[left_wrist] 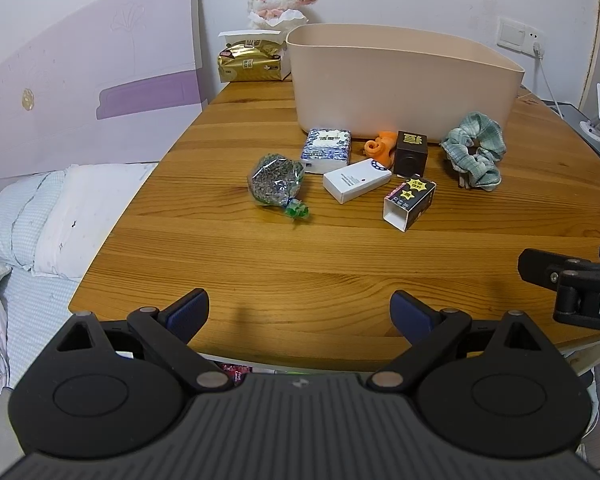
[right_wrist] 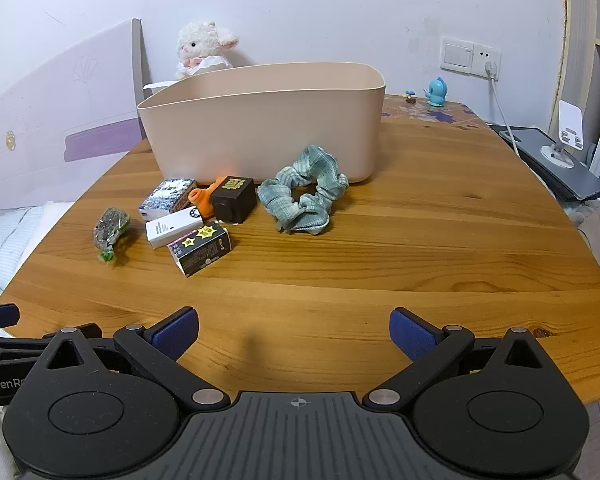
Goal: Organize objects
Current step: 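Move both tools toward the items in front of the basket, then grasp the tea-leaf bag with the left tool while the right tool grasps the plaid scrunchie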
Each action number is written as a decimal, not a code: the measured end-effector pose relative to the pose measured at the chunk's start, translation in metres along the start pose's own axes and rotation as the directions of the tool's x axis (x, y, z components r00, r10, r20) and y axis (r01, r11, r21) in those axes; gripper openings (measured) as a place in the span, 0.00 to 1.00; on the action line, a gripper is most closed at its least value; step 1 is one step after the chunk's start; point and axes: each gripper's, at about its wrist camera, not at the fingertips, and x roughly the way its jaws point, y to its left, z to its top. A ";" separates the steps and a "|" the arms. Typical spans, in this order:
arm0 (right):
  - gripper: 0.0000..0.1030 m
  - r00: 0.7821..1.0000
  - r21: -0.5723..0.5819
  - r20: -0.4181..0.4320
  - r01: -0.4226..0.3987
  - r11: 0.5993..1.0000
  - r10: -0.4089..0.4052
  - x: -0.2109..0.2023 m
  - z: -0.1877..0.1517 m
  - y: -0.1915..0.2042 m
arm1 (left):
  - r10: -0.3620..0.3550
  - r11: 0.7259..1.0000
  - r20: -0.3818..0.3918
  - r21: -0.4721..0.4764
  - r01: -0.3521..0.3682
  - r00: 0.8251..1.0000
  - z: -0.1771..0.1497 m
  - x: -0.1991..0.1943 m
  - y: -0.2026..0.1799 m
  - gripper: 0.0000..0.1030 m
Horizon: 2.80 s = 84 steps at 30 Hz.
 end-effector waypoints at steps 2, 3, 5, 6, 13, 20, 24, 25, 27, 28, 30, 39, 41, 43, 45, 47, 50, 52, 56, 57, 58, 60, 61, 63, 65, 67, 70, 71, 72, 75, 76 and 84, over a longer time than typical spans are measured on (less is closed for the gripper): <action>1.00 1.000 0.000 0.000 0.000 1.000 0.000 0.000 0.000 0.000 | -0.001 1.000 -0.002 0.000 0.001 1.000 0.000 0.002 0.001 0.95; 1.00 1.000 0.001 0.000 0.000 1.000 0.000 0.000 0.000 0.000 | -0.001 1.000 -0.004 0.000 0.001 1.000 0.001 0.003 0.001 0.95; 1.00 1.000 0.001 0.000 0.000 1.000 0.000 0.000 0.000 0.000 | -0.001 1.000 -0.005 0.001 0.001 1.000 0.001 0.005 0.001 0.95; 1.00 1.000 0.001 0.000 0.000 1.000 0.000 0.001 0.000 0.000 | -0.001 1.000 -0.006 0.001 0.001 1.000 0.002 0.004 0.001 0.95; 1.00 1.000 0.006 -0.005 -0.002 1.000 0.002 0.006 0.004 0.000 | -0.002 1.000 -0.021 0.004 0.002 1.000 0.005 0.009 0.003 0.95; 1.00 1.000 0.009 -0.005 0.000 1.000 0.000 0.011 0.009 -0.002 | 0.001 1.000 -0.027 0.005 -0.001 1.000 0.009 0.014 0.003 0.95; 1.00 1.000 0.016 -0.009 -0.001 1.000 0.001 0.017 0.013 -0.005 | 0.004 1.000 -0.036 0.008 -0.004 0.999 0.013 0.019 0.004 0.95; 1.00 1.000 0.018 -0.011 -0.001 1.000 0.001 0.018 0.014 -0.006 | 0.005 1.000 -0.036 0.008 -0.005 0.999 0.014 0.020 0.004 0.95; 1.00 1.000 0.020 -0.016 -0.002 1.000 0.002 0.022 0.016 -0.006 | 0.007 1.000 -0.035 0.007 -0.006 0.999 0.016 0.023 0.004 0.95; 1.00 1.000 0.021 -0.017 -0.003 1.000 0.003 0.023 0.016 -0.007 | 0.007 1.000 -0.037 0.007 -0.007 0.999 0.017 0.024 0.004 0.95; 1.00 1.000 0.021 -0.018 -0.004 1.000 0.004 0.026 0.018 -0.007 | 0.009 1.000 -0.042 0.008 -0.008 0.999 0.020 0.028 0.003 0.95; 1.00 1.000 0.029 -0.023 0.003 1.000 -0.002 0.041 0.031 -0.010 | 0.022 1.000 -0.056 0.007 -0.022 0.998 0.033 0.044 0.005 0.95; 1.00 1.000 0.032 -0.024 0.009 0.999 -0.008 0.046 0.034 -0.012 | 0.026 1.000 -0.062 0.005 -0.026 0.998 0.036 0.049 0.007 0.95; 1.00 1.000 0.034 -0.027 0.012 0.999 -0.011 0.052 0.037 -0.014 | 0.029 1.000 -0.068 0.002 -0.029 0.997 0.039 0.055 0.009 0.95; 1.00 0.999 0.033 -0.033 0.014 0.999 -0.013 0.058 0.039 -0.015 | 0.035 0.999 -0.075 -0.003 -0.035 0.997 0.042 0.062 0.011 0.95; 1.00 0.999 0.031 -0.038 0.018 0.999 -0.017 0.064 0.042 -0.016 | 0.039 0.999 -0.084 -0.012 -0.040 0.996 0.045 0.069 0.014 0.95; 1.00 0.999 0.025 -0.039 0.025 0.999 -0.024 0.072 0.047 -0.017 | 0.044 0.999 -0.093 -0.019 -0.046 0.995 0.051 0.078 0.018 0.95; 1.00 0.999 0.021 -0.041 0.029 0.999 -0.028 0.079 0.052 -0.018 | 0.050 0.998 -0.094 -0.023 -0.053 0.994 0.055 0.085 0.021 0.95; 1.00 0.998 0.007 -0.049 0.040 0.999 -0.039 0.091 0.062 -0.018 | 0.063 0.997 -0.096 -0.029 -0.066 0.993 0.065 0.095 0.027 0.95; 1.00 0.998 -0.001 -0.053 0.046 0.999 -0.046 0.096 0.064 -0.018 | 0.065 0.997 -0.097 -0.030 -0.068 0.993 0.067 0.098 0.029 0.95; 1.00 0.997 -0.007 -0.057 0.050 0.999 -0.051 0.099 0.067 -0.018 | 0.067 0.997 -0.100 -0.029 -0.070 0.993 0.070 0.102 0.030 0.95; 1.00 0.996 -0.017 -0.068 0.057 0.998 -0.058 0.109 0.071 -0.016 | 0.073 0.997 -0.109 -0.029 -0.077 0.991 0.074 0.109 0.033 0.95; 1.00 0.995 -0.022 -0.073 0.060 0.998 -0.062 0.113 0.074 -0.015 | 0.076 0.996 -0.112 -0.029 -0.079 0.991 0.075 0.112 0.034 0.95; 1.00 0.994 -0.032 -0.081 0.074 0.997 -0.076 0.123 0.077 -0.013 | 0.071 0.996 -0.114 -0.037 -0.076 0.991 0.078 0.117 0.037 0.95; 1.00 0.992 -0.041 -0.086 0.084 0.996 -0.087 0.131 0.080 -0.011 | 0.059 0.996 -0.117 -0.056 -0.066 0.991 0.080 0.121 0.042 0.95; 1.00 0.992 -0.043 -0.091 0.088 0.995 -0.092 0.139 0.083 -0.010 | 0.046 0.996 -0.117 -0.069 -0.054 0.992 0.084 0.126 0.046 0.95; 0.99 0.992 -0.037 -0.089 0.081 0.996 -0.084 0.146 0.086 -0.011 | 0.013 0.995 -0.120 -0.094 -0.024 0.993 0.088 0.133 0.050 0.95; 0.98 0.993 -0.035 -0.085 0.076 0.997 -0.078 0.148 0.085 -0.011 | 0.000 0.995 -0.121 -0.103 -0.012 0.993 0.089 0.136 0.052 0.95; 0.94 0.994 -0.034 -0.084 0.069 0.997 -0.072 0.148 0.085 -0.011 | -0.003 0.994 -0.118 -0.106 -0.009 0.993 0.090 0.137 0.053 0.95; 0.75 0.995 -0.037 -0.077 0.061 0.997 -0.063 0.149 0.083 -0.011 | -0.014 0.996 -0.105 -0.090 0.004 0.994 0.091 0.138 0.050 0.92; 0.64 0.996 -0.043 -0.071 0.055 0.998 -0.058 0.149 0.082 -0.011 | -0.018 0.996 -0.099 -0.085 0.010 0.995 0.090 0.136 0.049 0.88; 0.23 0.998 -0.022 -0.054 -0.032 0.999 0.030 0.131 0.075 -0.012 | -0.074 0.997 -0.069 -0.036 0.071 0.995 0.087 0.124 0.038 0.47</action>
